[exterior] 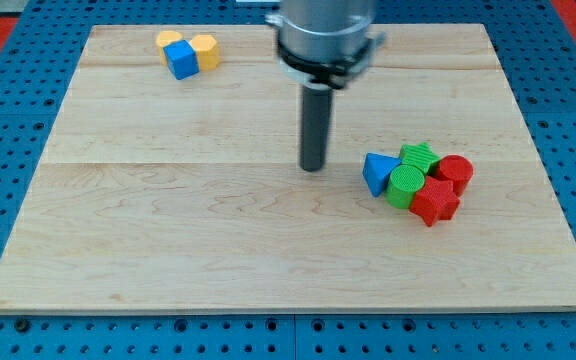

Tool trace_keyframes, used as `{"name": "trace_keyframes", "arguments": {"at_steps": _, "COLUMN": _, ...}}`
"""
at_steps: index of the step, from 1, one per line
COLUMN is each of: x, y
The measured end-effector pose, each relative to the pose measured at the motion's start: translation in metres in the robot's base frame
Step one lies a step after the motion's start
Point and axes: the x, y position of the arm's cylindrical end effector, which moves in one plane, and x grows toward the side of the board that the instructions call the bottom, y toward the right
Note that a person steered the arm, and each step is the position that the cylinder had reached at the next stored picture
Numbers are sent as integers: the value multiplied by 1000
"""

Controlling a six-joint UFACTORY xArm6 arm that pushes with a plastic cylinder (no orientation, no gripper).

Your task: Move your arm closer to the yellow heart

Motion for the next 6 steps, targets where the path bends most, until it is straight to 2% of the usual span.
{"name": "trace_keyframes", "arguments": {"at_steps": 1, "x": -37, "y": -66}}
{"name": "trace_keyframes", "arguments": {"at_steps": 3, "x": -86, "y": -185}}
{"name": "trace_keyframes", "arguments": {"at_steps": 6, "x": -205, "y": -212}}
